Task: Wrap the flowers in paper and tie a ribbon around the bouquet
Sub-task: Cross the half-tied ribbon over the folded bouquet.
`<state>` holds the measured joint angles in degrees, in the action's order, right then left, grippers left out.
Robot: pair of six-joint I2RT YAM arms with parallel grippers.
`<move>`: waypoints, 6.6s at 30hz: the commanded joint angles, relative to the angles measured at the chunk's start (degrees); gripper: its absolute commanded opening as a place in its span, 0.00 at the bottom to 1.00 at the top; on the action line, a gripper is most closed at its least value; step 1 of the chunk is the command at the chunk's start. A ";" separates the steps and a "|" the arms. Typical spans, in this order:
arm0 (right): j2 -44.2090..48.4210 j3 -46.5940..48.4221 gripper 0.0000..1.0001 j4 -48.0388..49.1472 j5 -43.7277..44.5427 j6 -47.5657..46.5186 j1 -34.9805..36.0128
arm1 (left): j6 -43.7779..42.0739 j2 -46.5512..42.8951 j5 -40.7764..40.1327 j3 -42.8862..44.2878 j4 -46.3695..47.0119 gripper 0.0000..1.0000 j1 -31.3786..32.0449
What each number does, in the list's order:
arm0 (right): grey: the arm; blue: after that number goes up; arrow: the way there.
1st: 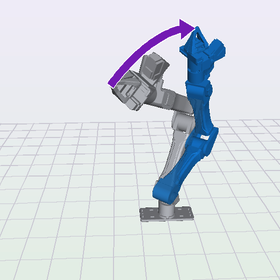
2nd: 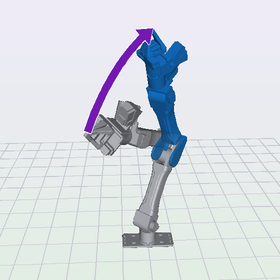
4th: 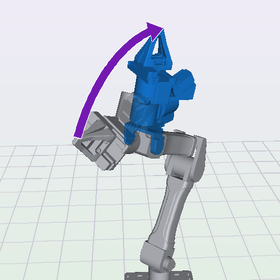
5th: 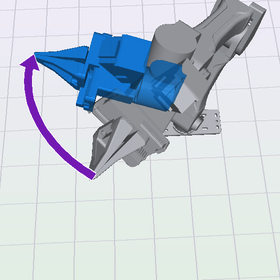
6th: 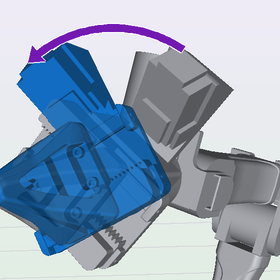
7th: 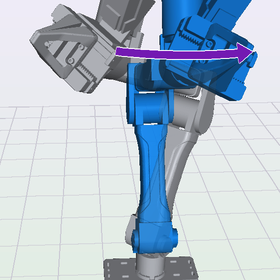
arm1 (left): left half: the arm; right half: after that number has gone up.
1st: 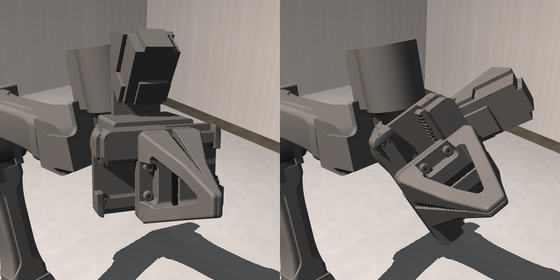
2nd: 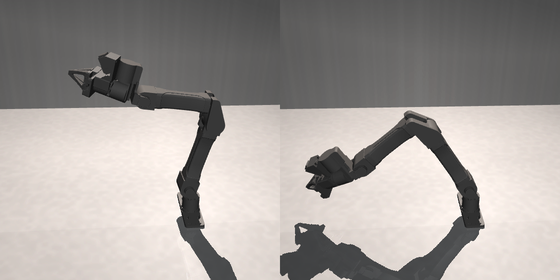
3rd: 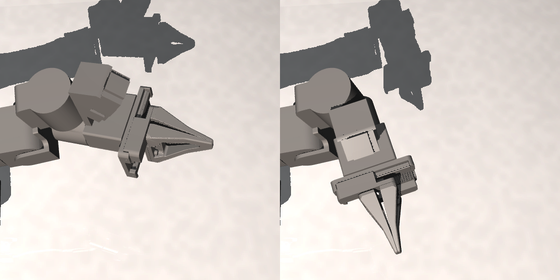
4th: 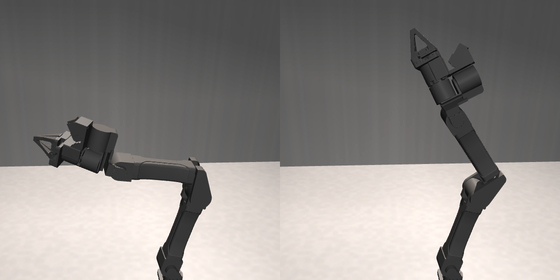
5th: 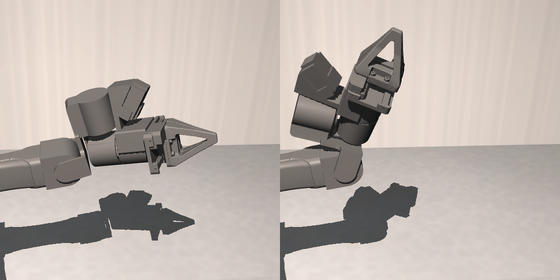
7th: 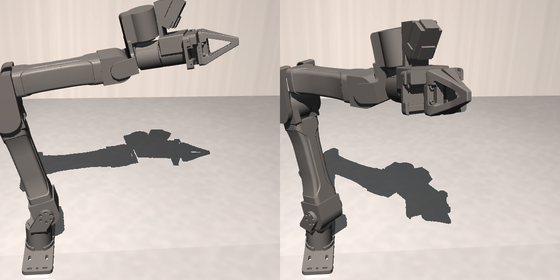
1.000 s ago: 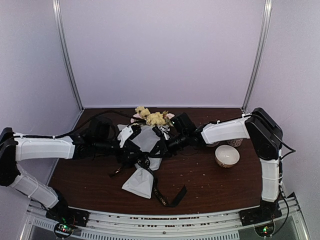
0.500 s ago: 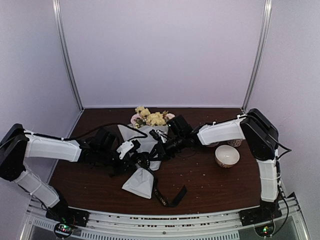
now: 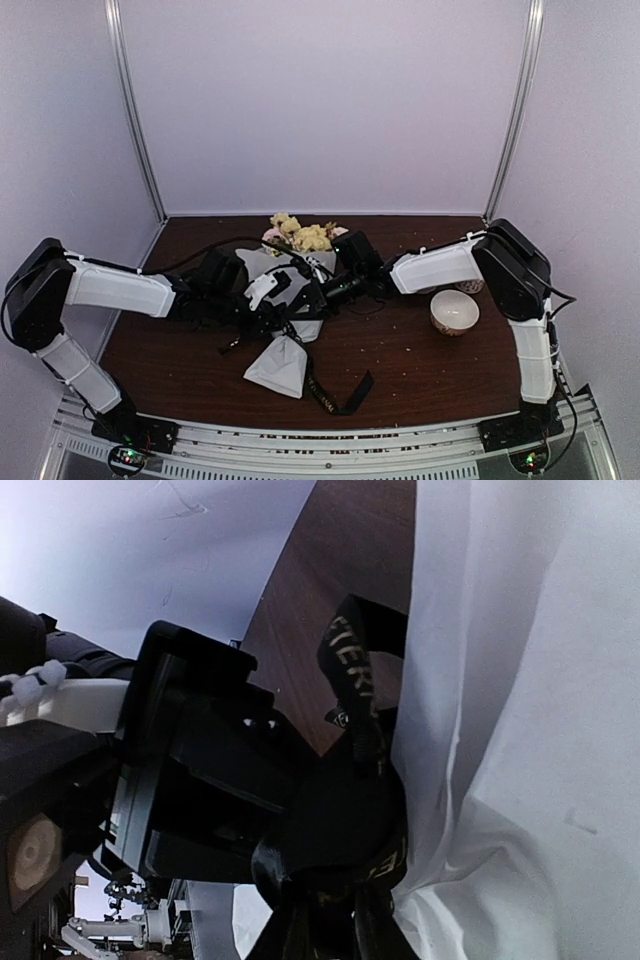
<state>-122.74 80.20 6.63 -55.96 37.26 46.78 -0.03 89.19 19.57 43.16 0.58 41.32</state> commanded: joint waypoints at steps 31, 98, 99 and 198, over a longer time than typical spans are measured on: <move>1.28 -2.42 0.22 -0.68 1.10 -1.60 0.02 | -1.88 -6.36 1.89 -3.90 0.67 0.35 0.16; 10.38 -6.73 0.32 0.55 2.22 -1.19 -2.22 | 0.60 7.49 3.54 1.27 14.32 0.00 0.17; 10.20 -6.39 0.33 -0.25 1.75 -1.49 -2.55 | 0.63 7.68 3.49 1.42 14.15 0.00 0.16; 6.47 -2.95 0.00 -2.23 5.20 -2.41 -1.88 | 3.31 -0.04 -16.30 2.26 -10.30 0.66 -6.17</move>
<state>-118.50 75.16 5.13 -52.10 35.94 44.99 2.68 85.21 4.08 44.27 -9.61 35.68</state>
